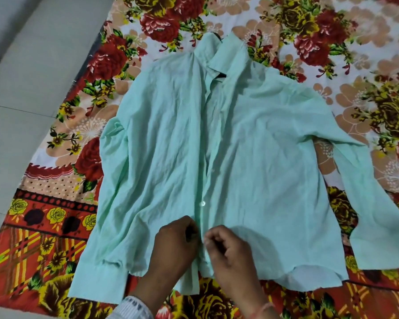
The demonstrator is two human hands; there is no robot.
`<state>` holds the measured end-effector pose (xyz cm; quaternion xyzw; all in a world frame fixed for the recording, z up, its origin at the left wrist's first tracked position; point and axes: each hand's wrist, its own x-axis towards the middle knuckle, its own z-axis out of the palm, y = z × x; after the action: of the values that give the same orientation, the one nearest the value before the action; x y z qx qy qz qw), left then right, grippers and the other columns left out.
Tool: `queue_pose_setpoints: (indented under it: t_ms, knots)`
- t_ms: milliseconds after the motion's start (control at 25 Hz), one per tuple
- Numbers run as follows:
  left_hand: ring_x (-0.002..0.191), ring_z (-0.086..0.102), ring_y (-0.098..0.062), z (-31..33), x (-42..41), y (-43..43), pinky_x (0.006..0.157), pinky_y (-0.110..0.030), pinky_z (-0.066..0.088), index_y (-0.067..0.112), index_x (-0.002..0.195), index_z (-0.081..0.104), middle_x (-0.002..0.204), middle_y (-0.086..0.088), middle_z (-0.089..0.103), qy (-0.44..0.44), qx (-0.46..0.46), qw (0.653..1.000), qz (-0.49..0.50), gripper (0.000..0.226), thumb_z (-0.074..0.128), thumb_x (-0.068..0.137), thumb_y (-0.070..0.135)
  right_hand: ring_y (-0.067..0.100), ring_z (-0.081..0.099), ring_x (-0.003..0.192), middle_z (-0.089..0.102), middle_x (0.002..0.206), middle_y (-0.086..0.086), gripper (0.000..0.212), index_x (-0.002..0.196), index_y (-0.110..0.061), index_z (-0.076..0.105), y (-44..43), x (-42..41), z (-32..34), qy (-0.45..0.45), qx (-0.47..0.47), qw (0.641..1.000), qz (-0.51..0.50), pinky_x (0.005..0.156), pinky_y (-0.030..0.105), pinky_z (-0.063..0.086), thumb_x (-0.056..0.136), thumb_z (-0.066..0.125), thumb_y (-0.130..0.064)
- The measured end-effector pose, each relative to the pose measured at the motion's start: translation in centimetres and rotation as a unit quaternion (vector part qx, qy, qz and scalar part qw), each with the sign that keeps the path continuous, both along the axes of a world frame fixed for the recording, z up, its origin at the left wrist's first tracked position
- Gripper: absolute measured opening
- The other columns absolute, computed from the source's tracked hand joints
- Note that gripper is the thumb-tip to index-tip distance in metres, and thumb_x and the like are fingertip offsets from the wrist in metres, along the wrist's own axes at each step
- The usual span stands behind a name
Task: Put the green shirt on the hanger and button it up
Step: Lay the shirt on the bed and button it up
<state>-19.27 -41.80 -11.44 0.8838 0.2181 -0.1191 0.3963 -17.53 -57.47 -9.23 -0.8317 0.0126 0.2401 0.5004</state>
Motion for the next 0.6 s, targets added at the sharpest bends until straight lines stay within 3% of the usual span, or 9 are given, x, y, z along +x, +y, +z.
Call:
queue_pose_setpoints:
  t_ms: [120,240,360,480,600]
  knots:
    - [0.068,0.066,-0.003,0.5,0.7,0.3,0.059,-0.012,0.043,0.033,0.085,0.068,0.07,0.015,0.067,-0.014,0.004,1.0,0.024,0.022,0.08,0.079,0.015,0.001,0.07,0.085,0.074,0.087,-0.012,0.006,0.1,-0.026,0.072,0.1,0.1,-1.2,-0.036,-0.077,0.996,-0.03,0.076,0.023,0.058,0.099,0.071,-0.02]
    - [0.068,0.063,-0.004,1.0,0.6,0.7,0.063,-0.023,0.05,0.04,0.094,0.066,0.069,0.011,0.065,0.048,-0.029,0.998,-0.029,0.032,0.081,0.076,0.017,0.006,0.066,0.081,0.069,0.087,-0.01,0.008,0.096,-0.02,0.069,-0.2,0.5,-0.5,-0.14,-0.09,0.978,-0.128,0.071,0.019,0.052,0.099,0.069,-0.013]
    - [0.066,0.063,-0.005,1.2,0.4,0.6,0.063,-0.033,0.053,0.039,0.094,0.067,0.068,0.01,0.064,0.067,0.019,0.996,-0.049,0.025,0.083,0.076,0.037,0.011,0.058,0.082,0.058,0.092,-0.006,0.007,0.098,-0.016,0.062,0.0,-0.2,0.2,-0.219,-0.079,0.972,-0.031,0.07,0.023,0.049,0.104,0.06,-0.012]
    - [0.062,0.068,-0.02,0.2,0.4,-0.2,0.054,-0.033,0.053,0.029,0.098,0.074,0.075,0.006,0.065,-0.042,0.14,0.986,-0.075,0.027,0.077,0.075,0.043,0.014,0.057,0.082,0.055,0.091,-0.008,0.007,0.095,-0.024,0.054,0.6,-1.3,-1.0,-0.166,-0.129,0.976,0.066,0.069,0.037,0.053,0.102,0.052,-0.025]
    - [0.062,0.071,-0.026,-0.7,0.6,-1.1,0.055,-0.034,0.055,0.021,0.099,0.078,0.078,0.001,0.071,-0.061,0.156,0.983,-0.077,0.026,0.081,0.075,0.032,0.011,0.06,0.079,0.059,0.086,-0.009,0.009,0.092,-0.024,0.057,0.3,-1.3,-2.3,-0.11,-0.105,0.988,0.009,0.068,0.037,0.054,0.1,0.058,-0.023]
